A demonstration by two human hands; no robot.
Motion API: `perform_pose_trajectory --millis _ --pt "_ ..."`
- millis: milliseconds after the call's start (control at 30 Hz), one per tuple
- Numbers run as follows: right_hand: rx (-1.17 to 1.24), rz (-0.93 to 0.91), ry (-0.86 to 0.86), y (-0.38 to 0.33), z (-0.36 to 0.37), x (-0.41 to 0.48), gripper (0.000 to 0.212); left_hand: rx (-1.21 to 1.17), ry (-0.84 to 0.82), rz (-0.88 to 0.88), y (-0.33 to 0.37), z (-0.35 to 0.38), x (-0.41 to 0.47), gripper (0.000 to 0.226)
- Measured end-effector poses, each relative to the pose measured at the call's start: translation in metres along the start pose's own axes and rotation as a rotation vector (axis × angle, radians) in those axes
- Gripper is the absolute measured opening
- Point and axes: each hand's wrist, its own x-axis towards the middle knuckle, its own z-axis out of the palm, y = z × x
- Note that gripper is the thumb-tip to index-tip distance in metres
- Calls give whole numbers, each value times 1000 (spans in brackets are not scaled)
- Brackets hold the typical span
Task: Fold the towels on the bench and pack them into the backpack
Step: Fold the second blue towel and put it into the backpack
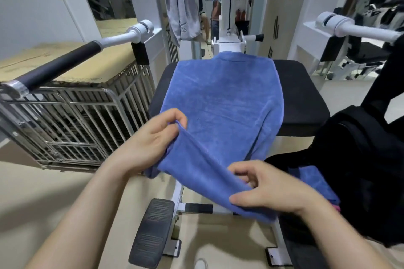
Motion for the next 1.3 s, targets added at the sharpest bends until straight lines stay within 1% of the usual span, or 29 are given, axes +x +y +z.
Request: perform_pose_trajectory --millis 67,133,233,300,333,400,467,567,633,700,800,867,1000,1067,1133,1167,1200,1233,1267,1300 --pt "-90 32 61 -7 -32 -10 28 -30 165 39 2 -6 10 27" --pt "-30 34 244 -13 -62 -16 32 7 268 64 6 -14 21 21" --pt "191 -68 552 -16 -98 -6 20 172 311 70 7 -26 44 16" --pt "281 -98 743 -15 -116 11 10 170 373 51 6 -33 63 10" --pt "274 -101 823 -14 -123 21 7 147 415 37 5 -36 75 7" --pt "244 -101 934 -14 -134 41 4 145 475 17 2 -42 99 10" --pt "190 -86 1020 -11 -146 63 6 205 463 10 -4 -49 126 15" --pt "-30 -54 1139 -10 -168 98 16 247 472 -9 -14 -62 171 20" --pt "-209 2 1185 -12 -184 121 23 275 529 3 -20 -69 204 14" --pt "-331 70 1219 -12 -201 143 22 337 572 23 -22 -73 235 10" --pt "-471 187 1241 -12 -224 173 19 448 576 35 -27 -78 280 20" --pt "-520 243 1249 -11 -239 192 17 514 558 21 -33 -82 308 23" --pt "-581 356 1208 -3 -261 221 12 695 458 -19 -48 -82 351 19" --pt "-628 457 1126 2 -268 232 12 771 371 -68 -56 -84 367 17" --pt "-646 586 1008 2 -275 239 9 790 230 -121 -63 -85 379 14" --pt "-633 631 959 0 -278 241 14 779 149 -143 -64 -86 384 13" --pt "-614 651 926 -2 -281 244 27 751 70 -166 -65 -88 389 11" --pt "-613 631 913 -6 -283 247 42 709 2 -187 -65 -89 393 10" --pt "-642 570 902 -10 -285 251 54 671 -57 -204 -64 -89 395 12" --pt "-677 494 868 -14 -286 256 60 649 -110 -210 -62 -88 396 14"
